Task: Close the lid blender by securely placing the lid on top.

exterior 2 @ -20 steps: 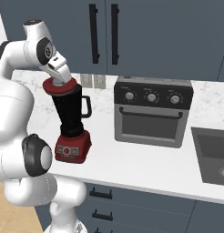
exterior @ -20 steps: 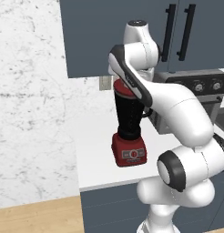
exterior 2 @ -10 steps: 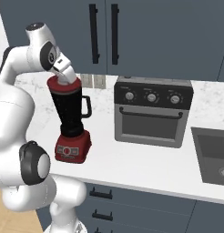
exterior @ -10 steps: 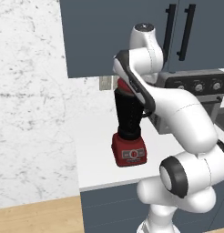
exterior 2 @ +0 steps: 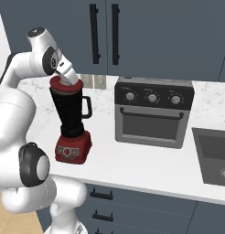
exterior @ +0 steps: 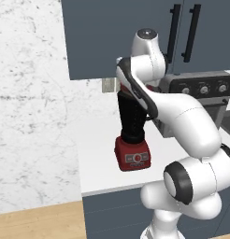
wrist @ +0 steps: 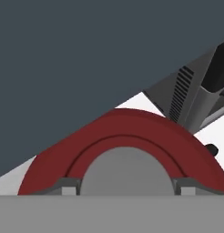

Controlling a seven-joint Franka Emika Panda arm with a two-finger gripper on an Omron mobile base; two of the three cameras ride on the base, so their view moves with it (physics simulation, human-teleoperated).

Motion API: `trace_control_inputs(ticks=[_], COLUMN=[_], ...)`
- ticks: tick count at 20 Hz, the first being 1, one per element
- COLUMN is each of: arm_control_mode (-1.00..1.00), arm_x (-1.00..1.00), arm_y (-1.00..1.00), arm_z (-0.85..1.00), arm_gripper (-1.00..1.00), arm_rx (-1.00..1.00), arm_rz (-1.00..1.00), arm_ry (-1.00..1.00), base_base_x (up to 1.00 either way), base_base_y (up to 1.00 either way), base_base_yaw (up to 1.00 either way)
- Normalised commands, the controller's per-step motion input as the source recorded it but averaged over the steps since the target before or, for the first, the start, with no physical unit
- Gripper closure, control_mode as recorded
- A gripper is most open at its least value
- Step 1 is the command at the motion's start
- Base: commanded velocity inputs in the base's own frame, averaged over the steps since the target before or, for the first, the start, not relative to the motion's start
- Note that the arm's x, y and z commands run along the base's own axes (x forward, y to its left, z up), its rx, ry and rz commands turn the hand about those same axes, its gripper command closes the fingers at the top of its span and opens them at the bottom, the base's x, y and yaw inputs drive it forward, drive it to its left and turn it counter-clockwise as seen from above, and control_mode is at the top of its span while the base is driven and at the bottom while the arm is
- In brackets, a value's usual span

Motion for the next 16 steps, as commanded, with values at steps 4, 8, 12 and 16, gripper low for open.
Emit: trace_control_inputs(ticks=[4, 8, 12, 16], arm_control_mode=[-1.00, -1.00, -1.00, -1.00], arm_x=[0.04, 0.00, 0.00, 0.00], arm_y=[0.16, 0.11, 0.14, 0.07], arm_z=[0.00, 0.00, -0.20, -0.21], arm_gripper=[1.00, 1.00, 1.00, 1.00], arm_rx=[0.00, -0.01, -0.14, -0.19], arm_rz=[0.00, 0.00, 0.00, 0.00], arm_ry=[0.00, 0.00, 0.00, 0.00], base_base_x=[0.00, 0.00, 0.00, 0.00], base_base_y=[0.00, 0.00, 0.00, 0.00], base_base_yaw=[0.00, 0.00, 0.00, 0.00])
